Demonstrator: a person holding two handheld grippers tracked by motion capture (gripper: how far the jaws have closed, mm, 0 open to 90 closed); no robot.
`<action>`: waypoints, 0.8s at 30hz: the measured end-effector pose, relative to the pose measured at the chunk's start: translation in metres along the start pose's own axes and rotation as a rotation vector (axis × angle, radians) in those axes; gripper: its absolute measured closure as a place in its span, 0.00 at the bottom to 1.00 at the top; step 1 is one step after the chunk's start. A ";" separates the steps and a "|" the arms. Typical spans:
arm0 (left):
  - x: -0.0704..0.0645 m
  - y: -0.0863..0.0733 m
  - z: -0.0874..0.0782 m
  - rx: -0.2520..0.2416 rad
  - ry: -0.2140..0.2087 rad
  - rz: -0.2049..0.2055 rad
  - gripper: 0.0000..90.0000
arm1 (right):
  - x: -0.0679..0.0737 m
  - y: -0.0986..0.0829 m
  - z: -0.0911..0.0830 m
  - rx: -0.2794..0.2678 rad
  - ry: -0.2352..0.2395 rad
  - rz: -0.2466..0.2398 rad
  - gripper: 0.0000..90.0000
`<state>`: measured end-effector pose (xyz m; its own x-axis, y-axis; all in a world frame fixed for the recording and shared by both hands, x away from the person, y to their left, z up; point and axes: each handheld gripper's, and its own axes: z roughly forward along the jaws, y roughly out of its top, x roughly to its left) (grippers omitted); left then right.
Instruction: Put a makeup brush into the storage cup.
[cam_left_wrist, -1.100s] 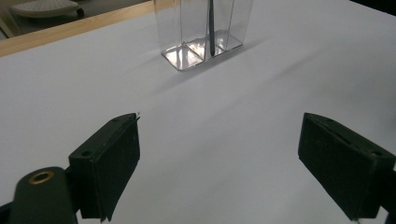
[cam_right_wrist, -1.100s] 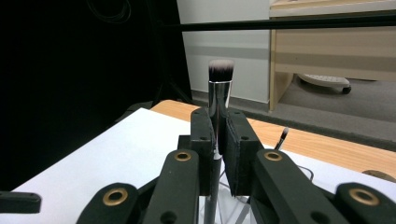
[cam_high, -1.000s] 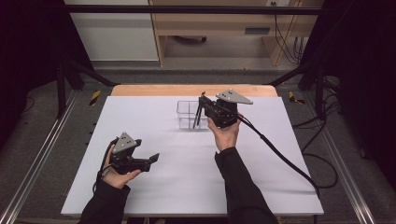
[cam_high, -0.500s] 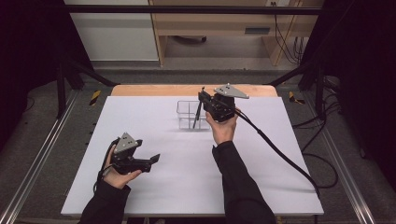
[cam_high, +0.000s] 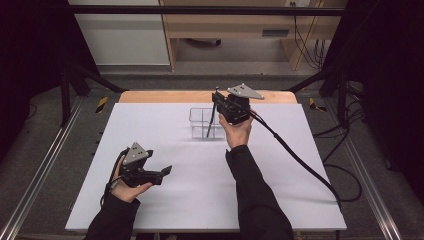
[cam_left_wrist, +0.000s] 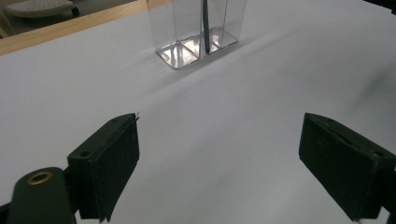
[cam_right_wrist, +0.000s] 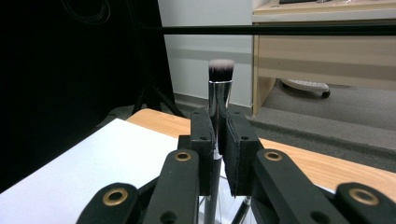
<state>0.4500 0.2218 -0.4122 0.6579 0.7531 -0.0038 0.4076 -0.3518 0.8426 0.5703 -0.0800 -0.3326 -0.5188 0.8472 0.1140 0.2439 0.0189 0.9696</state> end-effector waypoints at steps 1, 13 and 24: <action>0.000 0.000 0.000 0.000 0.000 0.000 0.13 | 0.000 0.001 0.001 0.000 0.000 0.000 0.93; 0.000 0.000 0.000 0.001 0.000 0.001 0.13 | -0.001 0.004 0.013 -0.011 -0.009 0.012 0.93; 0.000 0.000 0.000 -0.001 -0.004 0.004 0.13 | -0.004 0.005 0.026 -0.016 -0.032 0.016 0.93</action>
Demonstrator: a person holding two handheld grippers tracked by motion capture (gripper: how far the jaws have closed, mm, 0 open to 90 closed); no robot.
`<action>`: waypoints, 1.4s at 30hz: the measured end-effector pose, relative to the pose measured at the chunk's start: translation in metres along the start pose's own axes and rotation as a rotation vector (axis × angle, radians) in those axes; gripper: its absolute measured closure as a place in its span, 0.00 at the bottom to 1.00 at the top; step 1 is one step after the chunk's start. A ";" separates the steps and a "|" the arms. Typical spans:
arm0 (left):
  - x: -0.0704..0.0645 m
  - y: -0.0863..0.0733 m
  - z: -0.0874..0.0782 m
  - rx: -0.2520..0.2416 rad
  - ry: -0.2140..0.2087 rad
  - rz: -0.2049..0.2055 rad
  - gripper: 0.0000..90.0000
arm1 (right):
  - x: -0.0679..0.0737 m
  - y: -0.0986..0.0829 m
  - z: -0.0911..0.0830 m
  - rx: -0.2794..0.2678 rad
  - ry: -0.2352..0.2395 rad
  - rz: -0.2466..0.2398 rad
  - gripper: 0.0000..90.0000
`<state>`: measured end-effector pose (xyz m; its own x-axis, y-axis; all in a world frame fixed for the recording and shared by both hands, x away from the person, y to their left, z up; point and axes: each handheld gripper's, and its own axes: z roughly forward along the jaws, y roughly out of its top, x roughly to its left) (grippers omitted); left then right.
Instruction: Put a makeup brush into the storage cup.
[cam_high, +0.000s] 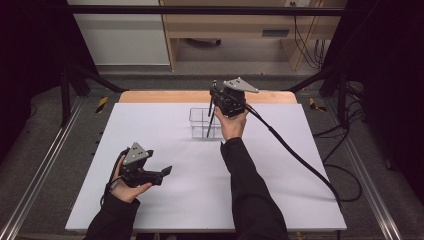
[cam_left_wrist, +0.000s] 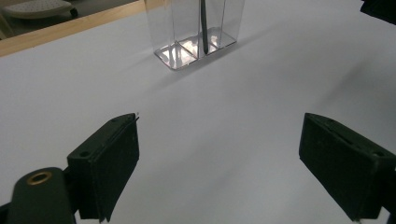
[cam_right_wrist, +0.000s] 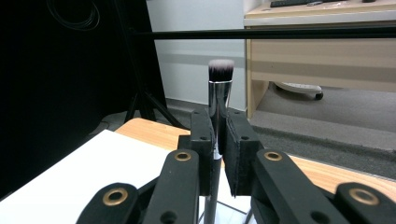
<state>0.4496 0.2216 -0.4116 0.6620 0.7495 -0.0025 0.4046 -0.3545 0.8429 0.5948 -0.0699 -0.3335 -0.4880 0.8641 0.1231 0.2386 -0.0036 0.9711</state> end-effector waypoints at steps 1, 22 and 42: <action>0.000 0.000 0.000 0.001 0.000 0.001 0.13 | 0.000 0.000 0.001 0.000 -0.002 0.002 0.93; -0.001 0.001 -0.001 -0.007 -0.001 0.005 0.13 | 0.003 -0.021 0.020 0.057 -0.008 0.009 0.93; -0.002 0.001 -0.001 -0.013 0.000 0.005 0.13 | 0.013 -0.044 0.030 0.108 -0.016 -0.004 0.93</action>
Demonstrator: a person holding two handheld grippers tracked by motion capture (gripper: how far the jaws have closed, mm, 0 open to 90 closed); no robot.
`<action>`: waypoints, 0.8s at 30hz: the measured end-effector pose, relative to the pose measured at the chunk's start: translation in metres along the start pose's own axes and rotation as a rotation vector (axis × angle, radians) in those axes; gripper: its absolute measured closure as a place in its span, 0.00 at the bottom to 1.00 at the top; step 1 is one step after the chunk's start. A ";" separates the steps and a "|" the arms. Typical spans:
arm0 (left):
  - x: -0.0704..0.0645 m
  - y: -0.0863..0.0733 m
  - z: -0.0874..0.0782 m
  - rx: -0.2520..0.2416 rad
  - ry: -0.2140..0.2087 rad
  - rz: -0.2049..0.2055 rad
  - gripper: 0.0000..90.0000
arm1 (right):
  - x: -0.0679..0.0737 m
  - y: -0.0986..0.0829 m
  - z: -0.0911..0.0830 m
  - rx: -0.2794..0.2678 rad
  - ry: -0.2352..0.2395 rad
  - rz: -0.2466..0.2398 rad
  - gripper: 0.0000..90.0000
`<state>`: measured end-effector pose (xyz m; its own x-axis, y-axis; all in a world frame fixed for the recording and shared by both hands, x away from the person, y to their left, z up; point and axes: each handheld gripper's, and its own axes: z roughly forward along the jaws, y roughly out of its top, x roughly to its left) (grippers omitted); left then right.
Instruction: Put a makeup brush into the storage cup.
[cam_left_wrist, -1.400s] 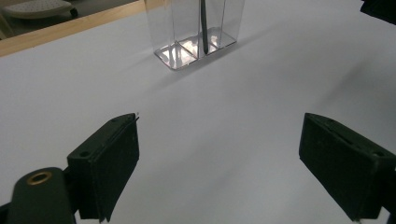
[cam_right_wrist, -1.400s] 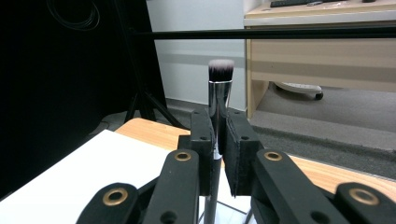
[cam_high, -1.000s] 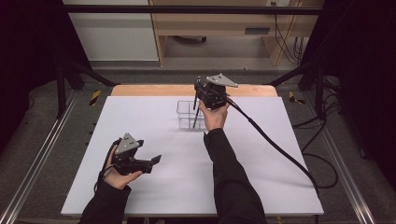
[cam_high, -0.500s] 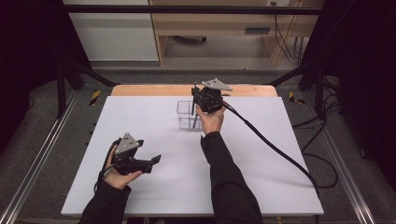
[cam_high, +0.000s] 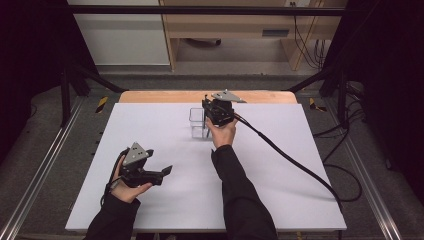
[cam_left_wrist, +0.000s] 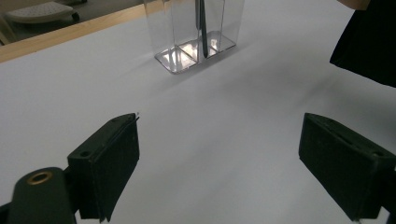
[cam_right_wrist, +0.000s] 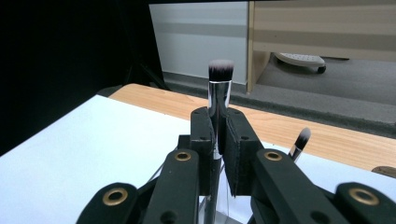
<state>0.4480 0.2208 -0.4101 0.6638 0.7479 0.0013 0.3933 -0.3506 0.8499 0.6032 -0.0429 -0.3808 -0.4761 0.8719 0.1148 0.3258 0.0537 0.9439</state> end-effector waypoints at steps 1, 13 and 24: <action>0.000 0.000 0.000 0.000 -0.002 -0.001 0.13 | 0.000 -0.001 0.000 0.003 -0.002 -0.004 0.93; 0.000 0.000 0.000 0.004 0.001 -0.003 0.13 | -0.003 -0.011 0.003 0.030 -0.009 0.005 0.93; -0.001 0.000 0.001 0.002 0.007 0.005 0.13 | -0.005 -0.021 0.004 0.081 0.000 0.003 0.93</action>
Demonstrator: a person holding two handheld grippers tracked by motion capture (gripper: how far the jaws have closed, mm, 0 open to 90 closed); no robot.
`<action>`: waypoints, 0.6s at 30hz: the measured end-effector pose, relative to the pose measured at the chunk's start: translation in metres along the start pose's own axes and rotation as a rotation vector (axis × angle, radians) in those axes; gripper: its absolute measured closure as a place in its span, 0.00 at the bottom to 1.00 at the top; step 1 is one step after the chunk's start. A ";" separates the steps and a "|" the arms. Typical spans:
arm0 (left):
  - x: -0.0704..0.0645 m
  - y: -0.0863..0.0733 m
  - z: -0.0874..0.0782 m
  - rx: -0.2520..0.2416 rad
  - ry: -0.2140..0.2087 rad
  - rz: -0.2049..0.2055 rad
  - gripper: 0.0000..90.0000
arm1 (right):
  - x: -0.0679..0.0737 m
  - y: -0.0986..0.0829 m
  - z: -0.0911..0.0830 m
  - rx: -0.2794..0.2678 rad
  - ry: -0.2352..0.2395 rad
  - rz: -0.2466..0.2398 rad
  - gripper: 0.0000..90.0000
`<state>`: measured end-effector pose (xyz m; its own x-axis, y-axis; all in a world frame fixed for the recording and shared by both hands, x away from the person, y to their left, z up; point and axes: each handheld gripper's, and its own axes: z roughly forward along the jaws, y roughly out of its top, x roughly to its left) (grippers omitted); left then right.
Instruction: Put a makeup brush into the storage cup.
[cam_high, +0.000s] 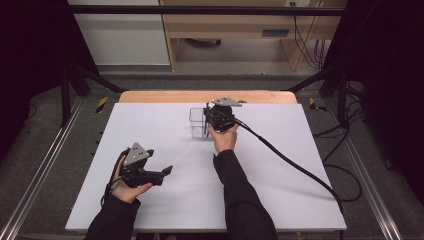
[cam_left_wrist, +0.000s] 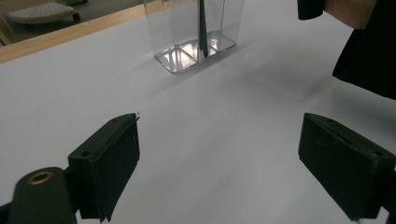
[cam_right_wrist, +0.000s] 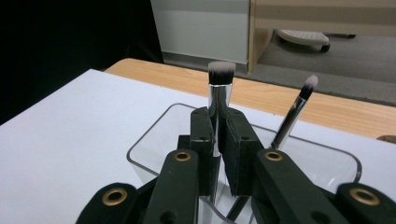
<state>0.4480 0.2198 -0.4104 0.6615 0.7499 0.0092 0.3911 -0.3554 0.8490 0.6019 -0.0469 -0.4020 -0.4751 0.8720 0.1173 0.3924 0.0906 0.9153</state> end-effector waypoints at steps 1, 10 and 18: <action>0.000 0.000 0.000 0.001 0.001 0.002 0.13 | 0.000 -0.001 0.000 0.007 0.001 0.005 0.93; 0.000 0.000 0.000 0.002 0.002 0.001 0.13 | -0.002 -0.004 -0.007 0.030 0.015 0.020 0.81; -0.001 0.001 -0.001 -0.009 -0.002 0.000 0.13 | 0.000 -0.001 -0.029 0.043 0.057 0.008 0.63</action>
<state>0.4470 0.2192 -0.4085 0.6627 0.7488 0.0079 0.3858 -0.3505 0.8534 0.5790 -0.0607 -0.3918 -0.5154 0.8442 0.1474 0.4291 0.1053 0.8971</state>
